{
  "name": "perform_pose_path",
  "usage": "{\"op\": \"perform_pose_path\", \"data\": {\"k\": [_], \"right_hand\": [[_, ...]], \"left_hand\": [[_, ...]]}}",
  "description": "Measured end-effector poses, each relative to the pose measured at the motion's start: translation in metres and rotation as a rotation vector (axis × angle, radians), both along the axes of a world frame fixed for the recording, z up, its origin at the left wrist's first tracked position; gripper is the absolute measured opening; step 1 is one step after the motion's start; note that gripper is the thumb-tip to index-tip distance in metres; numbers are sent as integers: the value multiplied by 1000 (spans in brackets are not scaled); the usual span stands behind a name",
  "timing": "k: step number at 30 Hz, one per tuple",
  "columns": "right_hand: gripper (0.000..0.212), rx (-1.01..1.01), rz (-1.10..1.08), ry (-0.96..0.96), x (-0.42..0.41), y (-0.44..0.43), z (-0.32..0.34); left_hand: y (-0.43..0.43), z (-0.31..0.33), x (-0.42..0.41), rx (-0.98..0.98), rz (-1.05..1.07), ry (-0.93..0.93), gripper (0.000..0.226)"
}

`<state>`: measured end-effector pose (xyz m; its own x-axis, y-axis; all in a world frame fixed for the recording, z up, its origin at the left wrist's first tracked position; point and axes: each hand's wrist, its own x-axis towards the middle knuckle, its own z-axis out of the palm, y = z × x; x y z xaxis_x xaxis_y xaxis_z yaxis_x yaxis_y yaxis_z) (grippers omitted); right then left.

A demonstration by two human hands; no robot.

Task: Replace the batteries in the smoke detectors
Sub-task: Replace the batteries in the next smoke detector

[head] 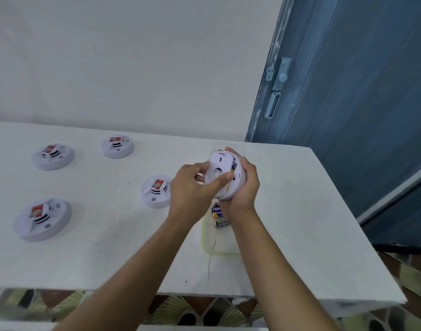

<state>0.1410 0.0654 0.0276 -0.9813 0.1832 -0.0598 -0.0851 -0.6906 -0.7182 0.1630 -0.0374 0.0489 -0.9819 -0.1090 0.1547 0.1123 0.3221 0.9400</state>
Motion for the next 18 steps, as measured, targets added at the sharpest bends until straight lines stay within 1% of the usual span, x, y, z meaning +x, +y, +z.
{"op": "perform_pose_path", "data": {"k": [5, 7, 12, 16, 18], "right_hand": [[43, -12, 35, -25, 2, -2, 0], [42, -12, 37, -38, 3, -2, -1], [49, 5, 15, -44, 4, -4, -2], [43, -4, 0, -17, 2, -2, 0], [46, -3, 3, -16, 1, -1, 0]], "left_hand": [[1, 1, 3, -12, -40, 25, 53], [1, 0, 3, -20, -42, 30, 54], [-1, 0, 0, -47, -21, 14, 58], [-2, 0, 0, -92, -7, -1, 60], [-2, 1, 1, -92, -10, -1, 61]]}}
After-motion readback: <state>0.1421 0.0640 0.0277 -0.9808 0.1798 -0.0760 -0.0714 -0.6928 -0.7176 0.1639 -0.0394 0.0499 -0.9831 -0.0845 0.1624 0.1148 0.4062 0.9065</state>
